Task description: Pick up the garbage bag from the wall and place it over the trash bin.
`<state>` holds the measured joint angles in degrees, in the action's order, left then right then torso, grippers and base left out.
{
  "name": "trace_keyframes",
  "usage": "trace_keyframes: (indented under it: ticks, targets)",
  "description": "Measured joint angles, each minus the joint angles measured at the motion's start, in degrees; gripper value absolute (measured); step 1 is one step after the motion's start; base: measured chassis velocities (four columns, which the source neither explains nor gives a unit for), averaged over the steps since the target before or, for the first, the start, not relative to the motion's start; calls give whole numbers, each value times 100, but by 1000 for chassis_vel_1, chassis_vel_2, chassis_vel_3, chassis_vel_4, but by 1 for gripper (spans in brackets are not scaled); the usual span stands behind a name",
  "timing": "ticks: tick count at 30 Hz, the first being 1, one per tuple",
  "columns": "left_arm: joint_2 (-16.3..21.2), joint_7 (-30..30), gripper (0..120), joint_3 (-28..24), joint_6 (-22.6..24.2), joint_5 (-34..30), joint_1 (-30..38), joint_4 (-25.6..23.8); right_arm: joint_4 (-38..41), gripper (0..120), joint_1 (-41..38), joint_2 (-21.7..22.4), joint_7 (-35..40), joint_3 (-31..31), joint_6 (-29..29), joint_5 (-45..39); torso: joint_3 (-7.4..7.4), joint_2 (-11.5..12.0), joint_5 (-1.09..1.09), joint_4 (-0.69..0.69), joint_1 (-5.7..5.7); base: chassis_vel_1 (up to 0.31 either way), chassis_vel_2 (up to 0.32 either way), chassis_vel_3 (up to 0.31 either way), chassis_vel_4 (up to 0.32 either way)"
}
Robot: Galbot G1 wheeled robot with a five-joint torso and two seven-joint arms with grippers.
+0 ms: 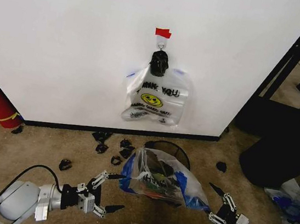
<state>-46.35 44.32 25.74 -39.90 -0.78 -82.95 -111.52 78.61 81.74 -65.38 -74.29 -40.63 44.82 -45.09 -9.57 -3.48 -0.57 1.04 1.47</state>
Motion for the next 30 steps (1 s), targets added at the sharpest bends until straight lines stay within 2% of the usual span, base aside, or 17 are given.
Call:
trace_keyframes:
  ticks: [3,5,9,15,20,30]
  targets:
    - [-65,-30,100,-122,-11,1,52,68,-210,97,-110,28,424,16,93,50,0,0,-1,0,0,0,0,0,0]
    - [-84,-43,100,-192,-32,21,84,135,-328,100,-143,32,876,117,145,117,0,0,-1,0,0,0,0,0,0]
    - [-87,-59,100,-270,-42,44,147,209,-480,100,-177,-13,1068,225,149,195,-1,0,0,0,0,0,0,0,0]
    - [-62,-95,100,-334,-34,47,230,240,-579,100,-286,-95,645,22,201,772,0,0,1,1,0,0,0,0,0]
    - [-71,-119,100,-356,-33,49,232,248,-502,100,-465,-153,-263,-677,226,1613,0,0,-1,0,0,0,0,0,0]
    - [-105,-148,100,-353,-27,61,208,197,-509,100,-498,-138,-663,-784,232,1881,0,0,-1,0,0,0,0,0,0]
